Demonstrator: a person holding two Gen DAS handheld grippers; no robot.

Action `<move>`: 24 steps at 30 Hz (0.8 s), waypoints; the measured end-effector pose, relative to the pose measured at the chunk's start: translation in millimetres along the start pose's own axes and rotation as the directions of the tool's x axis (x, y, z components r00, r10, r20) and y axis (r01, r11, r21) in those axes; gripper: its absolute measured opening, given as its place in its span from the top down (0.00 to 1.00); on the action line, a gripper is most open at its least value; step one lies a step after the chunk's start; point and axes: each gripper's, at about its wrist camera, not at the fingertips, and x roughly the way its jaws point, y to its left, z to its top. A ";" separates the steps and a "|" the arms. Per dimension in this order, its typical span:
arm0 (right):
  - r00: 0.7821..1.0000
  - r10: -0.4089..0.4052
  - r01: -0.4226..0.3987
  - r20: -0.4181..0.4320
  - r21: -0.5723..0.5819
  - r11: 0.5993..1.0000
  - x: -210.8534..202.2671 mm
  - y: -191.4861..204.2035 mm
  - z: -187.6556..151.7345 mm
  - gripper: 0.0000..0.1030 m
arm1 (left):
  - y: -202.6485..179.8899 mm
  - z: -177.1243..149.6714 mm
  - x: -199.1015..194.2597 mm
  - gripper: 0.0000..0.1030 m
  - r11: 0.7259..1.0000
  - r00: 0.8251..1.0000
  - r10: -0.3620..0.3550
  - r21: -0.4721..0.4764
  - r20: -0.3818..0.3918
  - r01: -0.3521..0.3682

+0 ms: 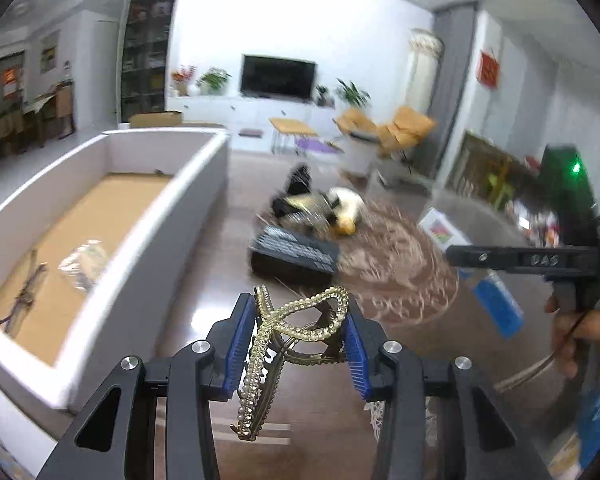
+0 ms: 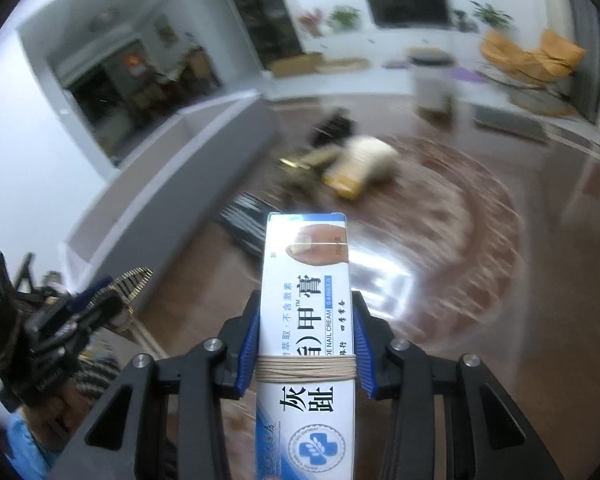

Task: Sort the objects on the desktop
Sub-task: 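Carry hair clip into the cardboard box with left tool while right tool drops the medicine box there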

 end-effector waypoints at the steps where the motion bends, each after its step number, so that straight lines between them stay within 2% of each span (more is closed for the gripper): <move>1: 0.999 0.034 -0.034 0.011 -0.014 0.999 2.4 12.2 10.4 0.60 | 8.7 5.1 -9.7 0.59 1.000 1.000 0.002 -0.026 0.019 -0.001; 4: 0.991 0.124 -0.121 0.040 -0.070 0.990 13.8 51.8 47.1 0.60 | 40.0 27.4 -38.2 0.59 0.997 0.997 0.042 -0.069 0.068 -0.037; 8: 0.970 0.232 -0.220 0.068 -0.149 0.964 39.5 110.9 103.5 0.60 | 100.5 58.0 -64.4 0.59 0.984 0.985 0.140 -0.121 0.098 -0.127; 10: 0.958 0.277 -0.257 0.078 -0.202 0.945 60.4 151.8 134.3 0.60 | 134.3 70.4 -66.6 0.59 0.970 0.974 0.210 -0.140 0.082 -0.197; 12: 0.951 0.303 -0.279 0.070 -0.233 0.931 81.0 180.3 153.7 0.60 | 163.0 80.1 -60.7 0.59 0.960 0.969 0.241 -0.160 0.053 -0.230; 14: 0.946 0.321 -0.302 0.033 -0.259 0.917 119.6 215.2 175.5 0.60 | 184.2 85.5 -47.7 0.59 0.951 0.964 0.267 -0.164 0.012 -0.261; 16: 0.950 0.311 -0.300 -0.005 -0.285 0.911 154.5 238.4 187.5 0.60 | 201.8 85.9 -28.9 0.59 0.945 0.959 0.279 -0.169 -0.039 -0.282; 20: 0.973 0.210 -0.229 -0.092 -0.363 0.903 235.9 273.3 195.6 0.60 | 222.8 78.2 6.2 0.59 0.936 0.949 0.287 -0.173 -0.129 -0.307; 22: 0.979 0.146 -0.191 -0.141 -0.394 0.899 275.5 280.6 191.5 0.60 | 226.3 75.0 23.9 0.58 0.931 0.938 0.301 -0.161 -0.171 -0.328; 24: 0.976 0.105 -0.174 -0.193 -0.390 0.904 304.3 278.6 185.7 0.57 | 230.5 71.2 37.6 0.56 0.916 0.917 0.341 -0.148 -0.206 -0.374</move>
